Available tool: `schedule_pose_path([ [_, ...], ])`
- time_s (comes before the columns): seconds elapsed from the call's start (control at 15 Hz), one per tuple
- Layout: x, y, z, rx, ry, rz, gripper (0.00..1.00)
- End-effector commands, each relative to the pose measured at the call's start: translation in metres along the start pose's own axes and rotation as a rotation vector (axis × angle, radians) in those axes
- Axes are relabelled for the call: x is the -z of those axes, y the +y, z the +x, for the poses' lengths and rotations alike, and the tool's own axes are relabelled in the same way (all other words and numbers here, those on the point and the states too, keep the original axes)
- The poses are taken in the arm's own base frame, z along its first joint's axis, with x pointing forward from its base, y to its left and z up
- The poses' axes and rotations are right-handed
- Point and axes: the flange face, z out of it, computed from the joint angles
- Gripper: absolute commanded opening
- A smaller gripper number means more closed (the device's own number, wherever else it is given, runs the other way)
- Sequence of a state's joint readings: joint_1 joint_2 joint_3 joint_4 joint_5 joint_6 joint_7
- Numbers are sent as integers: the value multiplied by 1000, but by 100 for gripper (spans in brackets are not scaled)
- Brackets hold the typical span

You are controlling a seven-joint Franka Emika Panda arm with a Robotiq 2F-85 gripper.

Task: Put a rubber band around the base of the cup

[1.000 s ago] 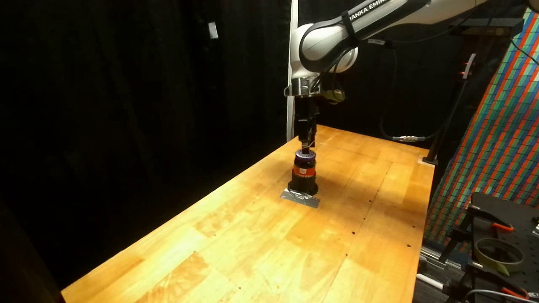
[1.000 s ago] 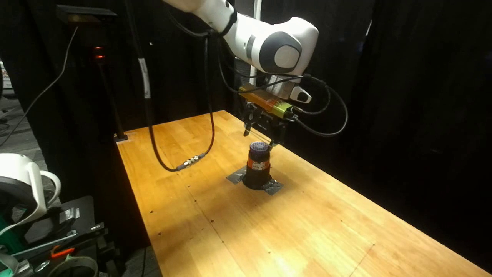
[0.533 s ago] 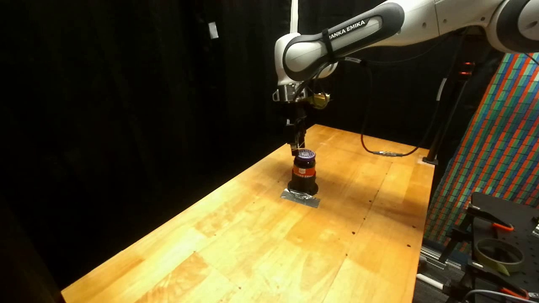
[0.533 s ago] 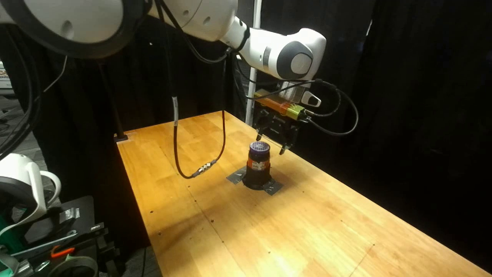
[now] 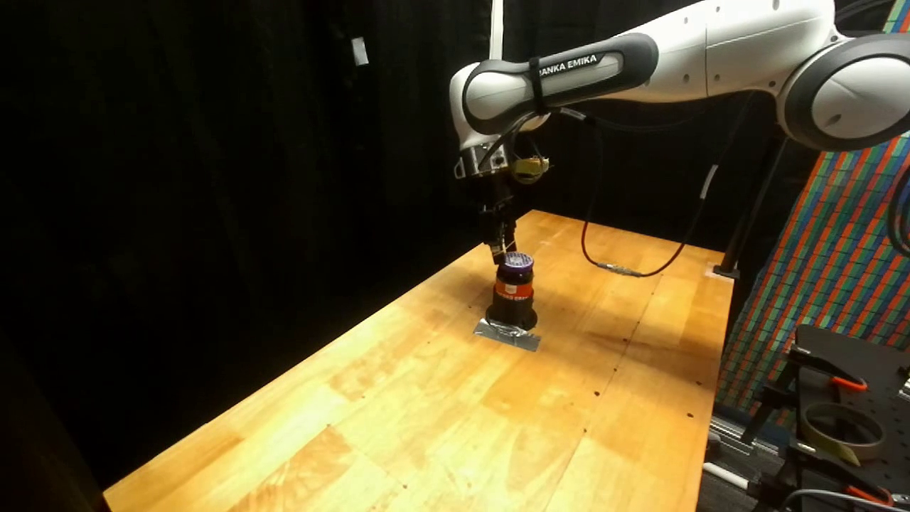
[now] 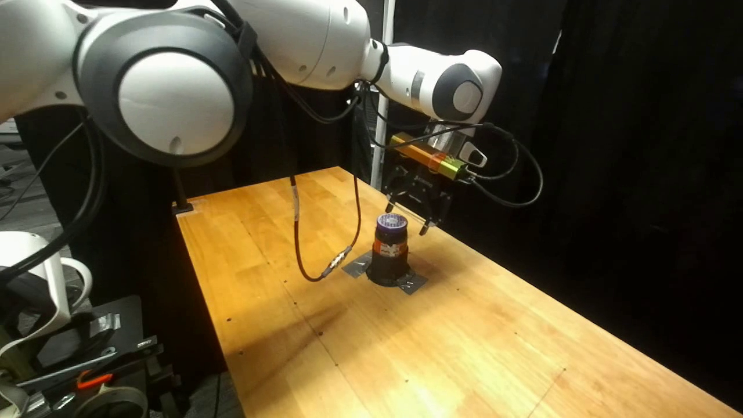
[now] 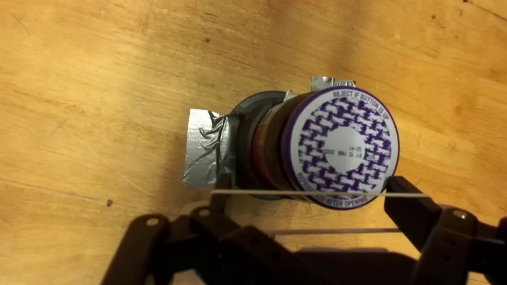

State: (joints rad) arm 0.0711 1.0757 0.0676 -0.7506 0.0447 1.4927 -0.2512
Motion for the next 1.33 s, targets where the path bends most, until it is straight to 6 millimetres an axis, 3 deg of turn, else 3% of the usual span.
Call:
schedule_pose_path([
  [0.0,-7,-5,-2,15,-72,54,100],
  [0.33,-18,-14,-7,39,-156,86,100],
  [0.93,-16,-25,14,39,-37,46,100],
  [1.27,-23,-29,13,38,-75,14,100],
])
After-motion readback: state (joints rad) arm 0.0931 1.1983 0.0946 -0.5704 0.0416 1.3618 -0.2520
